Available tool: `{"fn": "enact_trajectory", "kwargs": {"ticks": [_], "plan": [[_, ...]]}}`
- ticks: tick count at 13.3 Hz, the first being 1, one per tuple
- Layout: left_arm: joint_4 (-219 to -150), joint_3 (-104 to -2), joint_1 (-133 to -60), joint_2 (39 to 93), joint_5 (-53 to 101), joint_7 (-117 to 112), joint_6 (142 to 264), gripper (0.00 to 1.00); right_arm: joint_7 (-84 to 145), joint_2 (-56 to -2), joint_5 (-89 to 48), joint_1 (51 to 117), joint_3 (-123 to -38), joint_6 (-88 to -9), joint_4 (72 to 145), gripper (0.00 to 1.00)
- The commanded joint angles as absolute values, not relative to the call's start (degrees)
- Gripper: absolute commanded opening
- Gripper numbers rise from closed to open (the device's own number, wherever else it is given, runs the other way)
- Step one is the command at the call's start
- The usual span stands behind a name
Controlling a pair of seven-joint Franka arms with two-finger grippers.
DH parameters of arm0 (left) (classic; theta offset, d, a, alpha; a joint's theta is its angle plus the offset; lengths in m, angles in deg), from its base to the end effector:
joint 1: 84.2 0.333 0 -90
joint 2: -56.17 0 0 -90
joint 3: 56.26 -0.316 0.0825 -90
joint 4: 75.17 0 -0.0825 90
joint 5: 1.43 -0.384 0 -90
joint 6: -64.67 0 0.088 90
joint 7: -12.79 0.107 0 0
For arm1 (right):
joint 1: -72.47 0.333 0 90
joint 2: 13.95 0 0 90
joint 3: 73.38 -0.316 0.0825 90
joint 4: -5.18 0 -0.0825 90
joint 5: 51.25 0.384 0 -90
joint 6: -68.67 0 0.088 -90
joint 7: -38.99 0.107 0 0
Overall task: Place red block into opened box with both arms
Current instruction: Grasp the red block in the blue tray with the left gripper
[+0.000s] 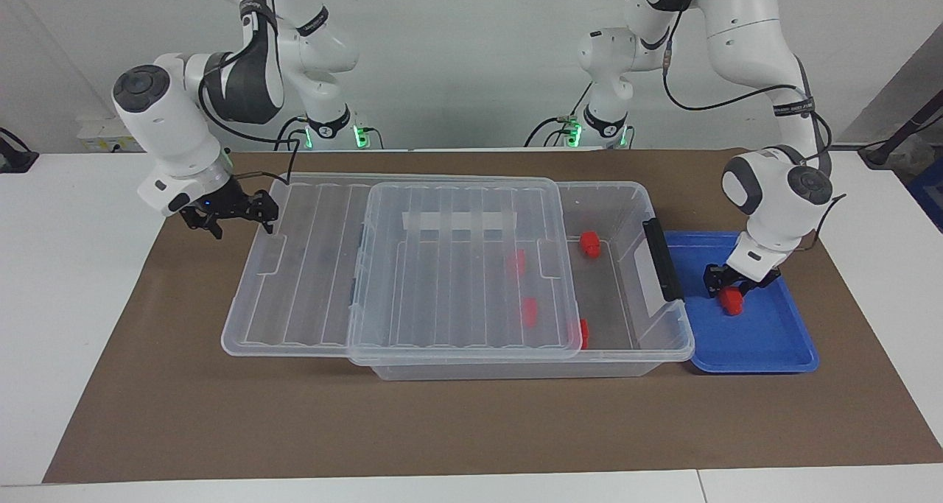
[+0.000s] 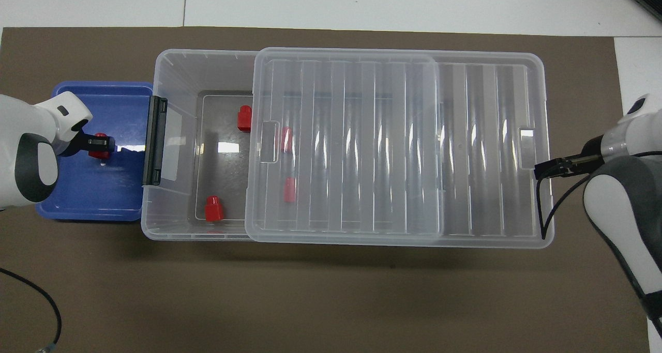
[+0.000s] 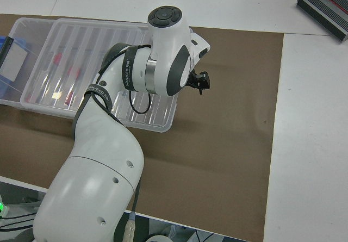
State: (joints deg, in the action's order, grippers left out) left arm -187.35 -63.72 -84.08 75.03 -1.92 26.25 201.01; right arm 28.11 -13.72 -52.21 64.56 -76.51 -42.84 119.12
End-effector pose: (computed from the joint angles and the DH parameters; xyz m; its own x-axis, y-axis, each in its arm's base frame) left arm 0.6166 0.0784 0.3187 0.9895 -0.1196 0.0807 -0.1141 -0.9911 -0.0691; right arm 0.5478 -0.0469 0.4602 0.9928 0.1124 -0.0407 0.1128 -0.9936 0.0080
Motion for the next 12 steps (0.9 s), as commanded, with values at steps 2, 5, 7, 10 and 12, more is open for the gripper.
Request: {"fn": "enact_trajectory", "kwargs": {"ticks": [2,5,7,10,12], "plan": [[-186.7,-64.17,-84.55,76.03,-1.69,27.11,200.46,0.49,26.77,-12.99,-52.4,63.77,-76.9,-43.31,119.52,1.0],[-186.7,-64.17,-84.55,76.3,-1.69,27.03,200.73,0.49,26.6,-12.99,-52.48,63.5,-76.9,-43.31,119.52,1.0],[-186.53,-64.17,-84.55,76.3,-1.69,27.03,200.64,0.44,26.6,-12.99,-52.74,63.42,-76.81,-43.39,119.52,1.0],[-182.07,-64.08,-84.64,76.64,-1.78,26.94,193.82,0.03,26.42,-12.99,-53.01,62.45,-76.63,-43.31,119.52,1.0],[-174.44,-63.82,-84.64,77.18,0.4,26.41,183.73,0.02,24.5,-12.99,-53.1,61.49,-76.63,-43.39,119.52,1.0]]}}
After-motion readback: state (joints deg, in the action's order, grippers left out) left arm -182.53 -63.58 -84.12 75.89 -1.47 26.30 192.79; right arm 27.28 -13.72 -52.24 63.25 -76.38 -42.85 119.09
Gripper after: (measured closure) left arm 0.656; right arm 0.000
